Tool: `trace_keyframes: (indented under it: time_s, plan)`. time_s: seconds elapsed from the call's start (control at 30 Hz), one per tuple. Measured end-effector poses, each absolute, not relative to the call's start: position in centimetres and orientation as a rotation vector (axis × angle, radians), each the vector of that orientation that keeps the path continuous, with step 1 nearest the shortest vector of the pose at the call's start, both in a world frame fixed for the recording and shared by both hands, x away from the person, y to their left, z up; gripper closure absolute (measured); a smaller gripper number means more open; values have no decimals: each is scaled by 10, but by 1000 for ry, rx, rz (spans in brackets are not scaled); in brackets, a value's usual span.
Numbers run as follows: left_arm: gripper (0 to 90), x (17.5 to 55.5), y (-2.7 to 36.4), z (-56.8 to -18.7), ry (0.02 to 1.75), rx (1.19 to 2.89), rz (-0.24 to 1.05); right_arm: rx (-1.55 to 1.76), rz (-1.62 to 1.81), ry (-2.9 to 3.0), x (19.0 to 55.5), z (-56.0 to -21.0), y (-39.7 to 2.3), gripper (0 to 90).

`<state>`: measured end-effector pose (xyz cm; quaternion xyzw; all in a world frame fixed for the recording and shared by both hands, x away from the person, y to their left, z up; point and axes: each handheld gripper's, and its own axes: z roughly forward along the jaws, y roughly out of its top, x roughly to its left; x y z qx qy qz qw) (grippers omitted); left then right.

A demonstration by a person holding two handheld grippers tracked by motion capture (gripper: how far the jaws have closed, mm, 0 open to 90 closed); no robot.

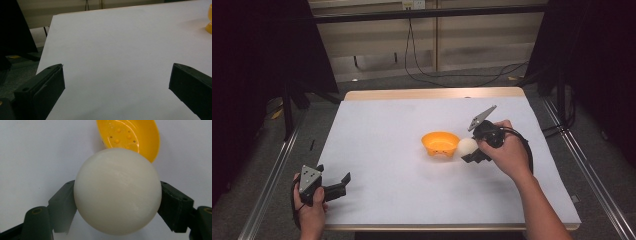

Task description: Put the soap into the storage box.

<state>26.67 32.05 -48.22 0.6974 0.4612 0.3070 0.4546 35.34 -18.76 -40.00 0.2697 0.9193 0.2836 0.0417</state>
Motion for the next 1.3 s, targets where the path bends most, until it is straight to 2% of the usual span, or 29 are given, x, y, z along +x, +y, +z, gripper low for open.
trace_keyframes:
  time_s: [1.3]
  plan:
    - [0,267,321,-482,1133,1724,756,731,841,2861,382,-391,-140,233]
